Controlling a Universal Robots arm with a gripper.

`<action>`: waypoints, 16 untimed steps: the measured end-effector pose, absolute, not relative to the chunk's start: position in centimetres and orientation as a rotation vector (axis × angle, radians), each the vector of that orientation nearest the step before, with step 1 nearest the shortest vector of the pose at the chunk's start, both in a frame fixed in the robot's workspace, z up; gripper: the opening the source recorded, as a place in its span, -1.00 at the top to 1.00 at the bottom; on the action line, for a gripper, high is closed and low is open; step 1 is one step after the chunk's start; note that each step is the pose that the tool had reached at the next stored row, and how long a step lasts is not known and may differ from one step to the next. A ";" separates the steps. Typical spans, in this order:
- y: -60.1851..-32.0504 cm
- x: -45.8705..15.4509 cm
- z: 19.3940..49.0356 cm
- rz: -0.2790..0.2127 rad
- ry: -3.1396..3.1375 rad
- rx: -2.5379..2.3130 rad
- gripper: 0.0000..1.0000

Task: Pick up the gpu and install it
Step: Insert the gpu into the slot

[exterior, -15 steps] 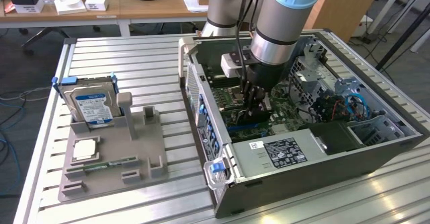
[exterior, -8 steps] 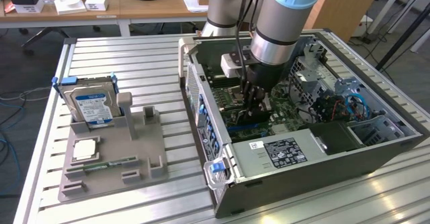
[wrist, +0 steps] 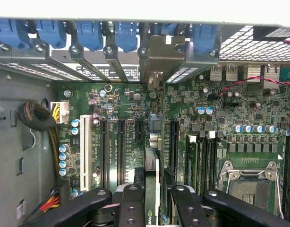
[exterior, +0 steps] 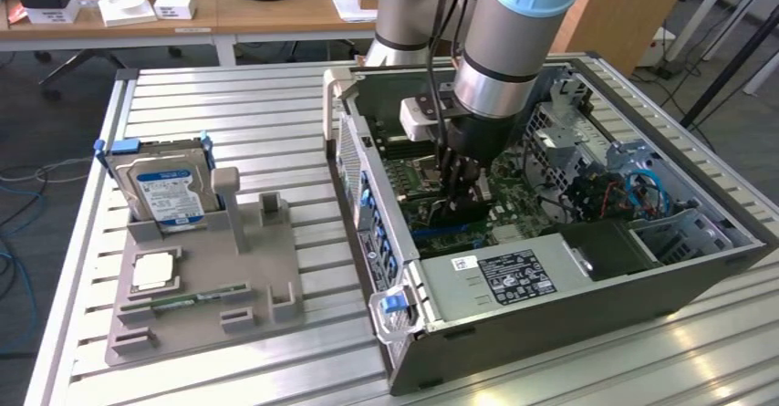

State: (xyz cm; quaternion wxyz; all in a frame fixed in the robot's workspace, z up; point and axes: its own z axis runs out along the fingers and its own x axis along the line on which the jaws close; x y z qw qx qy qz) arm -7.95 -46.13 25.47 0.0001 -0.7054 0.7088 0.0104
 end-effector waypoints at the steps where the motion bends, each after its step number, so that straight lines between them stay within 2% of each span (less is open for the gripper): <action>1: -46.1 -8.0 25.5 0.033 2.228 -2.215 0.47; 16: -46.0 -8.0 25.5 0.032 2.228 -2.215 0.47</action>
